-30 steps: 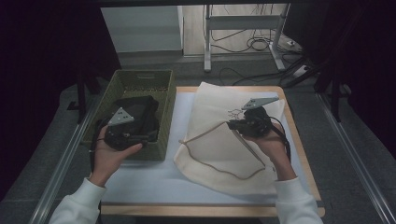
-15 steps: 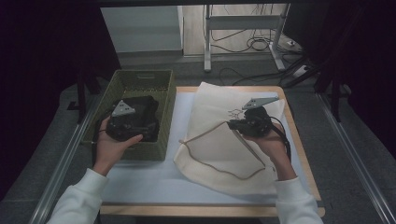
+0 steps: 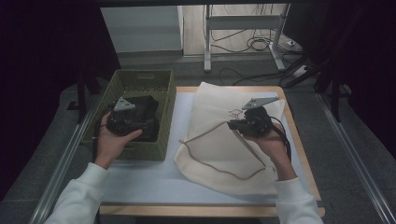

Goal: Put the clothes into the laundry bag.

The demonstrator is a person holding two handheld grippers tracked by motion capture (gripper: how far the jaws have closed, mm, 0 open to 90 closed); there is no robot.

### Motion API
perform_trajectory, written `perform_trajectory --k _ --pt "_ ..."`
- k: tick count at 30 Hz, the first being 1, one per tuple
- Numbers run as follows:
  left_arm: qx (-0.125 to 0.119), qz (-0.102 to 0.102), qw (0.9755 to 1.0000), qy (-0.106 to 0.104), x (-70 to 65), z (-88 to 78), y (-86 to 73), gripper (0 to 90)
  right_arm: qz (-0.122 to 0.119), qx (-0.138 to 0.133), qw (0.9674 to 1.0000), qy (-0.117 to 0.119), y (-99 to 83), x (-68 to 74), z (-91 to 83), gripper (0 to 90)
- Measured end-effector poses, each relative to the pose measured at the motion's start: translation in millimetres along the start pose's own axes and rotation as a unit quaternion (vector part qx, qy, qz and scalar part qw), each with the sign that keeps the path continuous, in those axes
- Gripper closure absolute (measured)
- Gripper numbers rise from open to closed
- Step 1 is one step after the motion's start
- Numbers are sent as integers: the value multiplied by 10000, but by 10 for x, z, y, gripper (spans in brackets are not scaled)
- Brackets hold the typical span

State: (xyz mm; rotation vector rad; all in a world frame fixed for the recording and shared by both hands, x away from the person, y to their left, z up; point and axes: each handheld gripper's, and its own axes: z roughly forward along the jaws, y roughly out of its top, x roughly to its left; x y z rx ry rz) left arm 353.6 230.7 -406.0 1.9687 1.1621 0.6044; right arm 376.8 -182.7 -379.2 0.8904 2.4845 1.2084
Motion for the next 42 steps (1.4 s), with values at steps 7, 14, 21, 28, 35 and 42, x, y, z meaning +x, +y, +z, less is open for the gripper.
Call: perform_trajectory --k 7,14,21,28,35,42 --pt "82 -77 9999 61 85 53 -3 243 0 5 10000 1 0 -2 2 863" --pt "212 -73 9996 190 183 136 29 231 0 1 10000 -5 -1 0 -2 863" --pt "261 -20 9992 315 238 195 91 207 -4 11 10000 -5 -3 -3 4 863" --pt "404 41 9982 449 294 304 155 201 0 9 10000 -1 -4 -3 2 863" --pt "512 12 9973 522 344 390 214 199 -21 -2 10000 -1 -5 -9 -2 863" --pt "637 17 9962 589 413 537 246 195 0 2 10000 5 -8 -15 -8 863"
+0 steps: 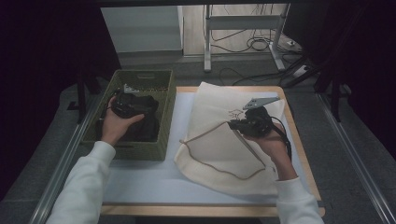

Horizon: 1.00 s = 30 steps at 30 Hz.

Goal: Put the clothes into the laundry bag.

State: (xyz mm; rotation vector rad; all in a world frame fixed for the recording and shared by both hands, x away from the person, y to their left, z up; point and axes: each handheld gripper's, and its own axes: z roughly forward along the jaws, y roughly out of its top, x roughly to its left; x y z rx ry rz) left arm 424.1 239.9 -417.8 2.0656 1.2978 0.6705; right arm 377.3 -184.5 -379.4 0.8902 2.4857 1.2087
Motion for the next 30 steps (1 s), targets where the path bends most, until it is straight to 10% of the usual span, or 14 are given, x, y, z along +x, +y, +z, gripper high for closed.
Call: perform_trajectory --k 30 --pt "709 -345 9966 235 302 696 -99 161 56 107 9999 -35 -37 -55 55 863"
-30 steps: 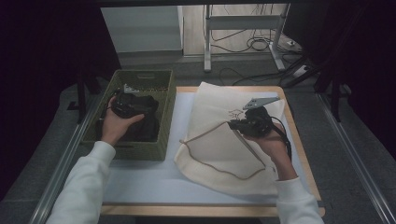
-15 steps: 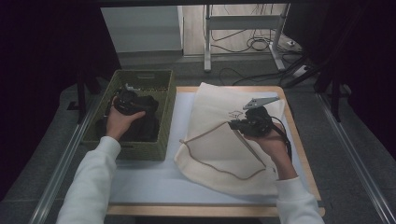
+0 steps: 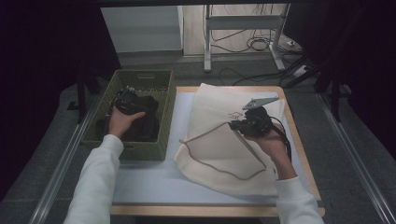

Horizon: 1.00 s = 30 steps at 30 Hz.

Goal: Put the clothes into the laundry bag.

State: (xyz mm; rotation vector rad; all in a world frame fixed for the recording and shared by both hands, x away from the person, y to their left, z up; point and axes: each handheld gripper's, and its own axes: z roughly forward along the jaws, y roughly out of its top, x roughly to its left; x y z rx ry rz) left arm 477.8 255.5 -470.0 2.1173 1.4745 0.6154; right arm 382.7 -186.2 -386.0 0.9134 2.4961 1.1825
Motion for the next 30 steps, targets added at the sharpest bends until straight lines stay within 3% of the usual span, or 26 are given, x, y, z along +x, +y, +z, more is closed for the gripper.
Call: perform_trajectory --k 5,9,15,17,19,20,23,26,30 --pt "177 129 9997 57 -20 79 -18 155 5 17 10000 -17 -5 -2 6 863" --pt "239 113 9996 99 -14 102 -25 156 -8 28 10000 -38 -7 6 6 863" --pt "300 -387 9987 -161 103 134 -89 244 -10 39 10000 -62 -15 10 -7 863" --pt "340 -382 9986 -139 99 142 -91 253 -10 38 10000 -65 -16 10 -9 863" --pt "457 -198 9988 15 48 170 -78 280 -2 31 10000 -73 -19 9 -13 863" --pt "457 -198 9988 15 48 170 -78 281 -2 31 10000 -73 -19 9 -13 863" --pt "657 183 9974 228 -39 230 -45 280 22 64 9999 -90 -21 2 -4 863" --pt "731 266 9966 275 -57 248 -27 282 33 76 9999 -84 -23 -2 9 863" --pt "835 353 9950 413 -98 248 0 374 31 92 9999 -78 -27 -6 24 862"
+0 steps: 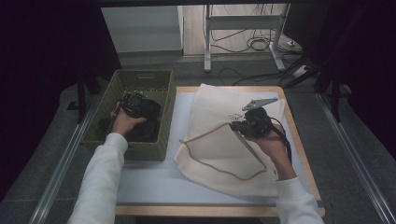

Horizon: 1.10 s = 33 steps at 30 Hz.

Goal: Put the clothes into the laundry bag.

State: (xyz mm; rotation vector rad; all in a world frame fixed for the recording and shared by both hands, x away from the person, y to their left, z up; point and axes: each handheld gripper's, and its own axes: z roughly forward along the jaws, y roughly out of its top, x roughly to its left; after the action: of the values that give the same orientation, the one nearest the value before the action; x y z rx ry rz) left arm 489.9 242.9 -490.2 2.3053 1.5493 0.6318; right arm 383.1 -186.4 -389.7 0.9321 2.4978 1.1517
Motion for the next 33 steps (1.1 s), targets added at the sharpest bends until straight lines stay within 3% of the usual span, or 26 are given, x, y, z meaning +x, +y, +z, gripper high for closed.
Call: perform_trajectory --k 3,4,5,7,14,19,22,26,29,33 --pt "41 17 9998 216 -16 -16 2 577 14 0 10000 -22 -4 -4 -11 862" --pt "49 29 9996 259 -16 -21 4 577 14 0 10000 -22 -4 -4 -11 862" --pt "74 83 9989 445 -25 -31 5 611 19 0 10000 -24 -4 -4 -13 862" --pt "87 21 9989 454 -17 -41 4 687 28 -10 10000 -34 -3 -5 -23 862" --pt "-99 -193 9992 341 54 -117 -14 708 28 -17 10000 -34 -3 -14 -26 862" --pt "-541 -513 9968 278 134 -258 -64 714 54 -34 10000 -40 -3 -23 -40 862" --pt "-650 -543 9959 303 141 -296 -72 715 63 -30 10000 -52 -3 -26 -38 862" --pt "-1034 -639 9914 478 163 -399 -102 715 44 -55 9999 -81 3 -22 -39 863" --pt "-1282 -736 9880 437 200 -486 -133 716 29 -75 9999 -83 5 -26 -38 863" --pt "-1479 -744 9854 385 204 -564 -171 717 37 -91 9999 -80 7 -30 -49 863"
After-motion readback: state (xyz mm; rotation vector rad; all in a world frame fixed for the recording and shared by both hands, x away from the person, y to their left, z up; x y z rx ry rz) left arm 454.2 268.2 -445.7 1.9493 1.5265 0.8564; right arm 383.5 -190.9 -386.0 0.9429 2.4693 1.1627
